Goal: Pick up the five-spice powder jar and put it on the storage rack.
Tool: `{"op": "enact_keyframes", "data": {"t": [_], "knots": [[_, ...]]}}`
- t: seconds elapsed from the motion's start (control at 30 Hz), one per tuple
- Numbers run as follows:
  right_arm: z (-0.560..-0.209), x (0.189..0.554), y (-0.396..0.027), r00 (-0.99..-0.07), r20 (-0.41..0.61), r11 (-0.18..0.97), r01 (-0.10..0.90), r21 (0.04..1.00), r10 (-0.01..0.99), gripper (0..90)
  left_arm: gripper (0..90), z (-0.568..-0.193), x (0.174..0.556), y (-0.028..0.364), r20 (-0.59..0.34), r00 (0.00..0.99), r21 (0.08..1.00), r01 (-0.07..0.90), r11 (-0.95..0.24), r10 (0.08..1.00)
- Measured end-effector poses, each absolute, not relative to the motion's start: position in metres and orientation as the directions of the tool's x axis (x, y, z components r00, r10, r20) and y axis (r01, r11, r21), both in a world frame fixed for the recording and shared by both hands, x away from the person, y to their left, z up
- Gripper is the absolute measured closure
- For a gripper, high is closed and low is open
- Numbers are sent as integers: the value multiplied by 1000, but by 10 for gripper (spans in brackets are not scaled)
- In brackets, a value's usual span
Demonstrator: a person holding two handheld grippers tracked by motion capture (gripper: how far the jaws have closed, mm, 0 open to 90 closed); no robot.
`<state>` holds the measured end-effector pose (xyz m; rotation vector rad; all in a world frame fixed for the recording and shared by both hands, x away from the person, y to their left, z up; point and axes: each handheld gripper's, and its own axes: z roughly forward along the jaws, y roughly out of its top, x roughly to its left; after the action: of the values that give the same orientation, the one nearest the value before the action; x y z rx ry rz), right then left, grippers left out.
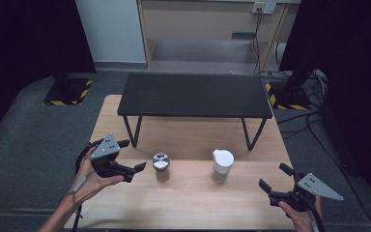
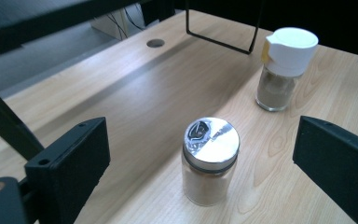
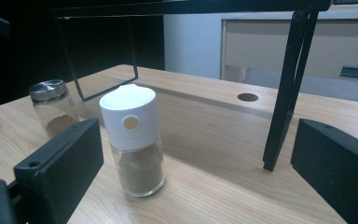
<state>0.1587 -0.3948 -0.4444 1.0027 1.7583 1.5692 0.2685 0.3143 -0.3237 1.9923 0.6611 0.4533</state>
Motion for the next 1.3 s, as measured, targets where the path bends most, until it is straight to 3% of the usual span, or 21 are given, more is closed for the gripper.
{"op": "enact_keyframes", "data": {"t": [1.3], "knots": [[-445, 157, -397, -554, 65, 25, 154, 988, 830, 31, 82, -385, 322, 255, 13, 811, 807, 337, -485, 585]]}}
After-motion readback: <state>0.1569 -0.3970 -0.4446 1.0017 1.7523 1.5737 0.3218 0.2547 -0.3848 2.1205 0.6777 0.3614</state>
